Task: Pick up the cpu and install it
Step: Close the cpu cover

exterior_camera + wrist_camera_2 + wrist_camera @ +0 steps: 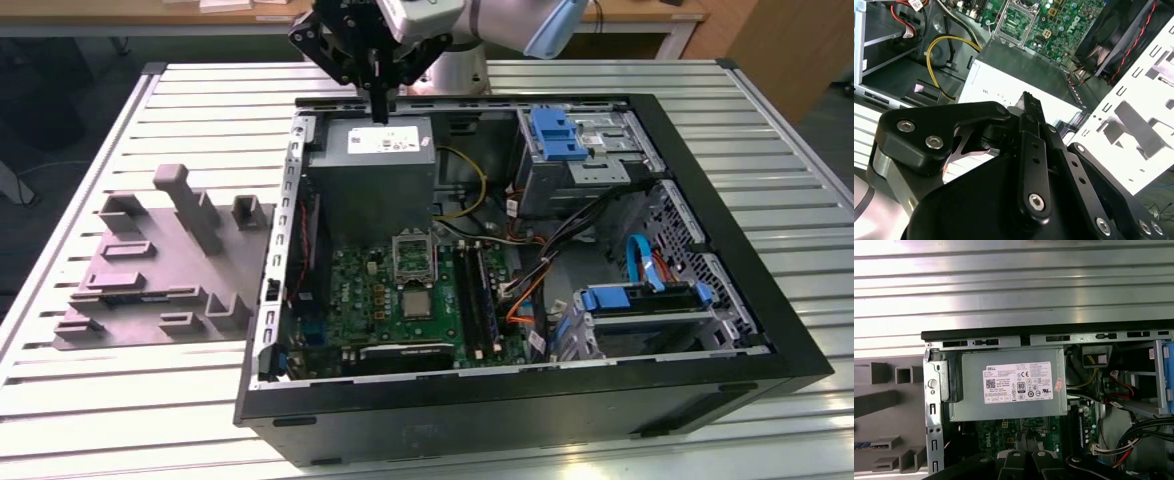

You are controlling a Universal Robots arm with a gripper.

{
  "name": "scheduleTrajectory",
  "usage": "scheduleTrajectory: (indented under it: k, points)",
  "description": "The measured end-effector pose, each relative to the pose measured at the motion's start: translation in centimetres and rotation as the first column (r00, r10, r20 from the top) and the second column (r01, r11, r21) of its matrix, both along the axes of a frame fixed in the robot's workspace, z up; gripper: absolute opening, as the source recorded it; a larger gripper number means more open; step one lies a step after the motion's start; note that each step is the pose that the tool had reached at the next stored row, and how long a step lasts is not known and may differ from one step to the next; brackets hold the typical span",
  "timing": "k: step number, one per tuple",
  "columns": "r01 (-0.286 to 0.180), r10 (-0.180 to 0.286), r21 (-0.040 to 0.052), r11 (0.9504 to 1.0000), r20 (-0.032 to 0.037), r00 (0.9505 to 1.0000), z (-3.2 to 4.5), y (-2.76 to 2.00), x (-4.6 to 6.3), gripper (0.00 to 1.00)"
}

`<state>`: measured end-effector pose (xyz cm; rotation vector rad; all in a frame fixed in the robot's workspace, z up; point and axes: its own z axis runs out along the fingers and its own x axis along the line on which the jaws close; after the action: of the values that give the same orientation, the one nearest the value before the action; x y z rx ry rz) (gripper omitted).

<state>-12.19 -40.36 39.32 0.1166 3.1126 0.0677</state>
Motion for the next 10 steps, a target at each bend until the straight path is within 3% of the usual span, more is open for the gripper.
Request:
scheduleTrajectory:
  k: [3,7,10]
  points:
    - [-0.014,0.014,0.0001,0.9999,0.0001,0.9999,-0.08,-0.25,0.00,0.11]
    - [-0.081,0.081,0.0000,0.9967,0.0000,0.9967,-0.22,-0.25,0.00,0.11]
    - [-0.097,0.097,-0.0001,0.9953,0.0000,0.9953,-0.28,-0.51,0.00,0.11]
